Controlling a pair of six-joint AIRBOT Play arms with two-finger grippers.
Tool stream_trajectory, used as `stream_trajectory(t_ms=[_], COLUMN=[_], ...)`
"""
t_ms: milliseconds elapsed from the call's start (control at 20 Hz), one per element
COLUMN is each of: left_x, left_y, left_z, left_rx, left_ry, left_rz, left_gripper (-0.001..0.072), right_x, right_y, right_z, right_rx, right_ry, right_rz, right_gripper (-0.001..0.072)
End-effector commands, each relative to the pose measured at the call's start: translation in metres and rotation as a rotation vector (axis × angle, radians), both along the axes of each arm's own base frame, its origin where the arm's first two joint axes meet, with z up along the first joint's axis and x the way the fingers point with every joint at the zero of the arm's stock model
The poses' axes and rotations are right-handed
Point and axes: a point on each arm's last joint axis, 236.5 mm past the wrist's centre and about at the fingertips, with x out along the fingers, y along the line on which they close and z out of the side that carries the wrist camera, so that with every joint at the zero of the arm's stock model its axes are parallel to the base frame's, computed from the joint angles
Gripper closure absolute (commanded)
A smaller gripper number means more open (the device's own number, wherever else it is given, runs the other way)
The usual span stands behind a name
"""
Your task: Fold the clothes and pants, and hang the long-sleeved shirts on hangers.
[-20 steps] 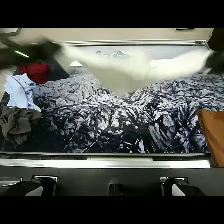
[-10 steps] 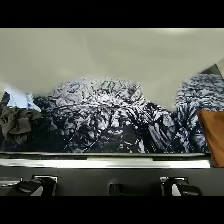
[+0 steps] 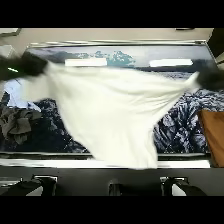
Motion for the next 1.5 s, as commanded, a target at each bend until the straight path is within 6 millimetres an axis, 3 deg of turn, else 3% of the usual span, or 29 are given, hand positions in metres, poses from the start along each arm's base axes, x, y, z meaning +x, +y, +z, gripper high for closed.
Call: stream_trajectory(t_ms=[0, 50, 150, 300, 350, 400, 450, 500, 600, 650, 700, 750, 900, 1000, 1200, 1450], left_x=[0.042, 0.053, 0.06, 0.055, 0.051, 0.044, 0.028, 0.005, -0.065, -0.102, -0.123, -0.135, -0.165, -0.188, -0.227, -0.244], left_y=[0.007, 0.004, -0.012, -0.036, -0.042, -0.045, -0.037, -0.018, 0.018, 0.023, 0.019, 0.004, -0.078, -0.115, -0.164, -0.207], left_z=[-0.136, -0.156, -0.187, -0.218, -0.22, -0.219, -0.216, -0.216, -0.222, -0.223, -0.226, -0.233, -0.257, -0.27, -0.293, -0.31], left_rx=[0.049, 0.003, -0.091, -0.177, -0.203, -0.218, -0.177, -0.097, -0.031, -0.034, -0.054, -0.101, -0.406, -0.532, -0.541, -0.587], left_ry=[0.21, 0.247, 0.32, 0.427, 0.455, 0.491, 0.551, 0.646, 0.946, 1.073, 1.106, 1.073, 0.968, 0.982, 1.031, 1.053], left_rz=[0.058, 0.104, 0.137, 0.132, 0.128, 0.117, 0.075, 0.025, -0.012, -0.035, -0.04, -0.032, 0.061, 0.081, 0.067, 0.109], left_gripper=[0.0687, 0.0687, 0.0686, 0.0672, 0.0481, 0.0025, -0.0012, -0.0011, -0.0011, -0.0011, -0.0011, -0.001, -0.0009, -0.0008, -0.0008, -0.0007], right_x=[-0.007, -0.012, -0.019, -0.007, -0.004, -0.003, -0.003, -0.004, -0.006, -0.007, -0.007, -0.007, -0.007, -0.008, -0.012, -0.018], right_y=[0.048, 0.054, 0.06, 0.053, 0.053, 0.052, 0.052, 0.05, 0.042, 0.038, 0.037, 0.037, 0.037, 0.038, 0.039, 0.04], right_z=[-0.152, -0.178, -0.206, -0.214, -0.213, -0.21, -0.207, -0.204, -0.2, -0.198, -0.197, -0.197, -0.197, -0.197, -0.196, -0.196], right_rx=[0.283, 0.325, 0.353, 0.329, 0.326, 0.322, 0.314, 0.3, 0.256, 0.237, 0.228, 0.228, 0.23, 0.231, 0.235, 0.239], right_ry=[0.408, 0.487, 0.579, 0.539, 0.522, 0.511, 0.499, 0.491, 0.479, 0.474, 0.471, 0.47, 0.47, 0.477, 0.492, 0.515], right_rz=[0.022, 0.014, 0.013, -0.009, -0.013, -0.001, 0.022, 0.035, 0.038, 0.039, 0.04, 0.04, 0.04, 0.043, 0.047, 0.056], right_gripper=[0.0667, 0.0667, 0.0667, 0.0667, 0.0667, 0.0667, 0.0667, 0.0666, 0.0666, 0.0666, 0.0666, 0.0666, 0.0666, 0.0666, 0.0666, 0.0666])
